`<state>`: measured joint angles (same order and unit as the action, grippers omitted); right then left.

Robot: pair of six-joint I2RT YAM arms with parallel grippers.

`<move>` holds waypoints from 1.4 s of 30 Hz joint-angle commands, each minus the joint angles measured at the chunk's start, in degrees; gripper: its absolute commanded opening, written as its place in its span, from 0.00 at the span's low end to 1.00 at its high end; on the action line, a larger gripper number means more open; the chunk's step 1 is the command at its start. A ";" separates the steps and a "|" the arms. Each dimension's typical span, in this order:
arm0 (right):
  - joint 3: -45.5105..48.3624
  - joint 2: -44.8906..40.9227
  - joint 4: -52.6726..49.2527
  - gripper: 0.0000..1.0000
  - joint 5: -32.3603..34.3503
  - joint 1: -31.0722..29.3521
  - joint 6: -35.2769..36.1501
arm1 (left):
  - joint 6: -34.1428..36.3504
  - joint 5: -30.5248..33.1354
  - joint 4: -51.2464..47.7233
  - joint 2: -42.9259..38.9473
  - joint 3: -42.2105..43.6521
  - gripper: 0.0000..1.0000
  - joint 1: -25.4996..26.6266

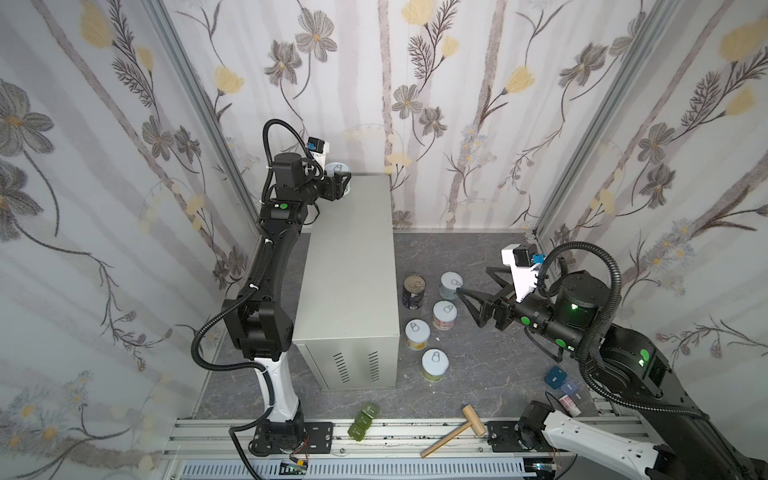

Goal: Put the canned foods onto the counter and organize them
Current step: 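Move the can with the left gripper onto the cabinet top's far end, then release the can and withdraw the left gripper while the right gripper reaches for cans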

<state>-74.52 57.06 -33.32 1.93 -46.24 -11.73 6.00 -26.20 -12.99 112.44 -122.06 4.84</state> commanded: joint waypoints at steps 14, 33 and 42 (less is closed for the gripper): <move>0.17 1.02 1.31 1.00 1.67 -0.65 -0.16 | -0.50 -2.15 1.97 -0.64 1.12 0.90 -0.78; 0.07 4.18 2.69 1.00 3.73 -0.75 -1.62 | -0.13 -3.84 -13.53 -12.89 -1.85 1.00 -5.25; 0.64 6.23 5.23 1.00 1.79 -0.73 -1.54 | -2.81 -0.15 -20.96 -32.30 12.95 1.00 -5.28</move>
<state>-74.22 62.96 -32.01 3.36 -46.92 -12.97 5.17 -27.73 -30.87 84.18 -112.07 -0.34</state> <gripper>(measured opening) 0.995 0.997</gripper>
